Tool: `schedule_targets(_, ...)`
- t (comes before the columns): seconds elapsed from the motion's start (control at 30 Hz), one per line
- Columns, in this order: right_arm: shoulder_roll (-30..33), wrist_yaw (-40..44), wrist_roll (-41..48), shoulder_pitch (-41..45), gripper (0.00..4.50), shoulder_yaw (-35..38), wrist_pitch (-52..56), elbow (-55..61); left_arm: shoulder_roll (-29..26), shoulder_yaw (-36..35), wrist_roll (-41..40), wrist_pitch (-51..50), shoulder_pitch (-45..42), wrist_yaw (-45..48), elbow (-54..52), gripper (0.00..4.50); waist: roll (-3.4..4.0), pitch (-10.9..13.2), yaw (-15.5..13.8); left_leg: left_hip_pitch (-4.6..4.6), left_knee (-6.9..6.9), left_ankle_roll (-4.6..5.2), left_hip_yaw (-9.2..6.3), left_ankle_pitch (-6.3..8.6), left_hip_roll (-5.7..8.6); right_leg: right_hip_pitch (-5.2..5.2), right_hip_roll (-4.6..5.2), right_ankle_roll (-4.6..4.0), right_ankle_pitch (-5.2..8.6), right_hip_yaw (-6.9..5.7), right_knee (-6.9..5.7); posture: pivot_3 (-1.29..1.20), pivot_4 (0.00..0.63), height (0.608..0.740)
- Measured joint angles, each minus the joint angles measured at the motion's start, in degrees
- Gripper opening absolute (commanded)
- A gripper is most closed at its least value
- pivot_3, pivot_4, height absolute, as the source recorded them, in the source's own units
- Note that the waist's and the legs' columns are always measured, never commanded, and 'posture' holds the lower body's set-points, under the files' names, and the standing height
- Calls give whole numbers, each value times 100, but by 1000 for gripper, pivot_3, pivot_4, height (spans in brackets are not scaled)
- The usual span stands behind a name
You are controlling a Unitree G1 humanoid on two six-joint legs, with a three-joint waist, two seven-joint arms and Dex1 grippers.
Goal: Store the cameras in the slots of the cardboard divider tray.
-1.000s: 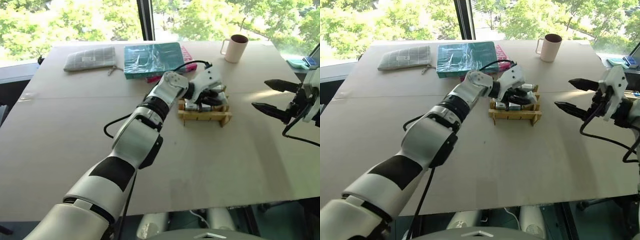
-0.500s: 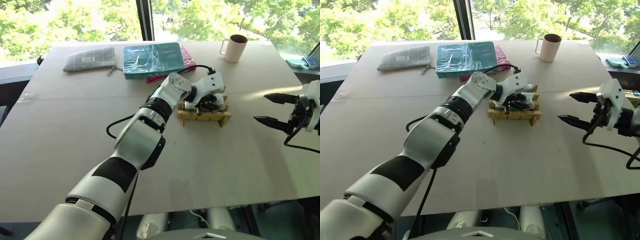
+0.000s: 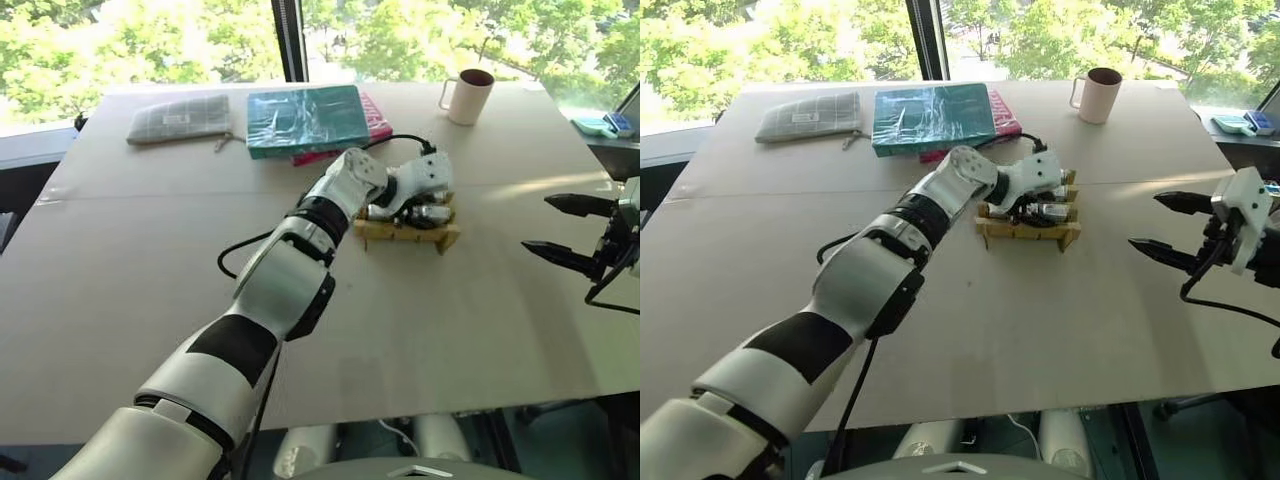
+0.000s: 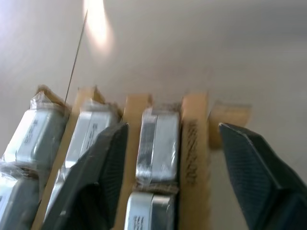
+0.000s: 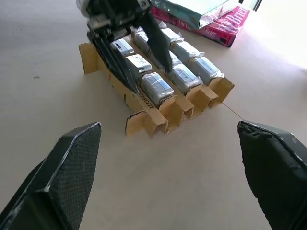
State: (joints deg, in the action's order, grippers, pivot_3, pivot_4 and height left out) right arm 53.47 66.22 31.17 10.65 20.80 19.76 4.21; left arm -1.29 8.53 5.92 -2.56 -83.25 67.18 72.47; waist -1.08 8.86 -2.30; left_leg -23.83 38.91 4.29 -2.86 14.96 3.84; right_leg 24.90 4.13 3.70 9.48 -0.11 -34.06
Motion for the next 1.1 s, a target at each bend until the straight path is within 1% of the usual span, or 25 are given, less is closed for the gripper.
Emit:
schedule_targets(0.03,-17,-49,3,-37,4500,21,0,51,-62,-173,-234,-230,-65,197,-249,3963,0,0,5,0,2,1,0,1,0,-1,0,0,0,1,0,0,150,740)
schedule_targets(0.07,-98,-174,4,-118,4500,66,-7,193,-244,-496,-676,-802,-90,463,-910,3963,0,0,20,2,2,2,1,2,-1,-2,0,0,0,3,0,0,150,740)
schedule_targets(0.1,-144,-229,3,-192,4500,70,-10,265,-381,-664,-917,-1117,-45,521,-1360,3963,2,-1,38,3,2,2,1,2,-3,-2,-1,0,0,4,-2,0,150,740)
schedule_targets(0.17,-256,-349,-2,-487,4500,77,-9,408,-829,-1172,-1521,-1779,445,454,-2799,3963,29,-19,123,18,-4,0,2,3,-7,-10,5,-1,0,16,-9,0,150,740)
schedule_targets(0.2,-320,-416,-1,-575,4500,105,-9,460,-988,-1328,-1741,-2149,995,297,-3658,3963,49,-32,150,27,-7,0,5,2,-5,-14,2,0,0,23,-4,0,150,740)
schedule_targets(0.23,-336,-431,1,-619,4500,123,-8,472,-1014,-1380,-1813,-2294,1229,228,-3913,3963,52,-35,154,41,-7,0,9,2,-5,-23,3,-1,0,33,-8,0,150,740)
schedule_targets(0.27,-378,-470,26,-705,4500,154,-5,561,-1069,-1512,-1995,-2681,2006,-102,-4863,3963,60,-40,167,55,-18,0,12,2,-6,-30,4,0,0,48,-4,0,150,740)
schedule_targets(0.3,-405,-485,41,-772,4500,193,-4,605,-1098,-1595,-2099,-2873,2456,-247,-5256,3963,57,-38,166,68,-20,-1,14,3,-6,-38,12,-1,0,69,-9,0,150,740)
schedule_targets(0.33,-435,-533,90,-853,4500,248,5,681,-1197,-1776,-2223,-3319,3444,-713,-6189,3963,52,-35,180,90,-34,-2,16,2,-7,-47,4,-1,0,94,-8,0,150,740)
schedule_targets(0.37,-437,-549,103,-914,4500,292,16,697,-1239,-1885,-2268,-3482,3848,-894,-6469,3963,47,-32,168,95,-33,-3,15,2,-6,-48,3,-2,0,97,-15,0,150,740)
schedule_targets(0.4,-457,-568,131,-917,4500,293,32,725,-1242,-2065,-2343,-3550,4255,-1124,-6926,3963,41,-30,170,95,-40,-5,15,1,-7,-45,1,-4,-1,98,-10,0,150,740)
schedule_targets(0.47,-530,-614,262,-935,4500,328,109,807,-1184,-2573,-2560,-3474,5520,-1681,-8240,3963,37,-33,171,104,-45,-9,16,3,-11,-48,5,-8,-3,104,-6,0,150,740)
schedule_targets(0.57,-566,-673,288,-905,4500,318,111,824,-1278,-2902,-2649,-3249,7041,-2078,-9408,3963,34,-37,109,116,-46,-34,14,17,-8,-66,9,-12,-5,95,1,0,150,740)
schedule_targets(0.6,-576,-685,280,-912,4500,316,110,814,-1303,-2949,-2677,-3252,7356,-2131,-9558,3963,33,-36,60,122,-45,-34,12,18,-6,-71,10,-13,-4,92,3,0,150,740)
schedule_targets(0.67,-700,-826,251,-908,4500,308,48,810,-1441,-3133,-3212,-3370,8164,-2057,-9983,4487,25,-41,-16,125,-39,-34,10,18,-7,-81,10,-17,-2,86,11,0,150,740)
schedule_targets(0.73,-750,-946,190,-908,4500,308,-1,814,-1522,-3224,-3441,-3340,8544,-2029,-10179,4487,25,-41,-30,138,-37,-16,12,28,-6,-96,10,-34,8,85,14,0,150,740)
schedule_targets(0.8,-871,-1210,89,-973,4500,372,-18,842,-1537,-3260,-3328,-3056,9123,-2182,-10372,4487,23,-43,1,179,-47,-12,23,31,-8,-126,9,-36,10,91,17,0,150,740)
schedule_targets(0.87,-921,-1492,22,-1173,4500,453,10,916,-1532,-3265,-3138,-2740,9651,-2391,-10437,4487,23,-43,3,186,-55,-12,32,32,-12,-129,8,-36,11,99,14,0,150,740)
schedule_targets(1.1,-1038,-1975,2,-1578,4500,511,238,1394,-1534,-3190,-3074,-2248,10224,-2725,-10449,4487,20,-46,4,188,-54,-15,37,29,-21,-128,-1,-36,12,89,13,0,150,740)
